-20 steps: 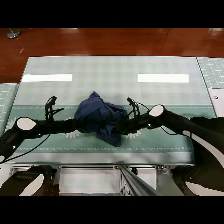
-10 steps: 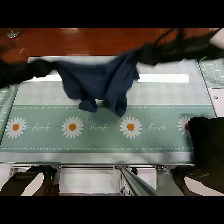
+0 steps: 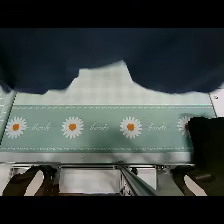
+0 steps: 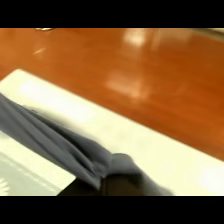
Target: Fold the shirts.
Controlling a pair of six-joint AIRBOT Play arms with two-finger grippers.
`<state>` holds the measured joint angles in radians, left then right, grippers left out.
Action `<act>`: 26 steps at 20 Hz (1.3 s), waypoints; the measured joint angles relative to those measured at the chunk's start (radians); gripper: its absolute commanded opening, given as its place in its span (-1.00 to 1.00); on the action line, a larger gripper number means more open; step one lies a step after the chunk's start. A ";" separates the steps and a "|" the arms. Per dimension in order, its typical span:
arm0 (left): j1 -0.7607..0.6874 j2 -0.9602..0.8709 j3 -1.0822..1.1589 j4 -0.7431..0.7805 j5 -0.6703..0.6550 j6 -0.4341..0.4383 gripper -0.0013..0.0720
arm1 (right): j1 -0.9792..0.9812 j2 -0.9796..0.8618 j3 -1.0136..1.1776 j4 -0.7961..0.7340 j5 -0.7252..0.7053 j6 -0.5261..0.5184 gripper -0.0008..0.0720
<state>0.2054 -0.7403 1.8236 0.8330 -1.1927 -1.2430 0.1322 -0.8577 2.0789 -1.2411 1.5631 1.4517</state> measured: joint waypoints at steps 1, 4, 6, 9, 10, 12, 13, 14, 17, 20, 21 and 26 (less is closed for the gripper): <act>0.006 0.020 0.015 0.005 -0.015 -0.008 -0.91 | 0.000 0.022 0.005 -0.014 0.016 0.002 -0.91; 0.017 0.057 0.035 0.023 -0.109 -0.035 -0.91 | -0.002 0.059 -0.009 -0.049 0.076 0.013 -0.91; 0.020 0.066 0.008 0.024 -0.171 -0.051 -0.91 | -0.002 0.071 -0.068 -0.060 0.103 0.016 -0.91; 0.021 0.058 -0.116 0.015 -0.217 -0.058 -0.91 | -0.002 0.061 -0.226 -0.079 0.100 0.018 -0.91; 0.017 0.043 -0.175 0.010 -0.223 -0.051 -0.91 | -0.002 0.045 -0.285 -0.098 0.078 0.015 -0.91; -0.002 -0.005 -0.283 0.000 -0.203 -0.039 -0.91 | -0.002 -0.015 -0.373 -0.156 0.028 0.015 -0.91; -0.019 -0.042 -0.330 -0.005 -0.184 -0.027 -0.91 | -0.003 -0.060 -0.401 -0.182 -0.003 0.015 -0.91; -0.038 -0.085 -0.364 -0.005 -0.167 -0.016 -0.92 | -0.007 -0.110 -0.418 -0.198 -0.036 0.016 -0.91; -0.100 -0.249 -0.417 -0.010 -0.072 0.013 -0.91 | -0.051 -0.306 -0.387 -0.203 -0.125 0.023 -0.91; -0.145 -0.443 -0.435 -0.009 0.057 0.032 -0.91 | -0.109 -0.534 -0.274 -0.099 -0.183 0.029 -0.91; -0.155 -0.507 -0.439 -0.012 0.100 0.034 -0.92 | -0.122 -0.610 -0.234 -0.060 -0.200 0.031 -0.91; -0.181 -0.743 -0.444 -0.124 0.273 0.043 0.03 | -0.153 -0.885 -0.128 0.134 -0.338 0.072 -0.17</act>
<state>0.0246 -1.4837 1.3792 0.7094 -0.9199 -1.1999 -0.0212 -1.7424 1.9507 -1.1069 1.2251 1.5234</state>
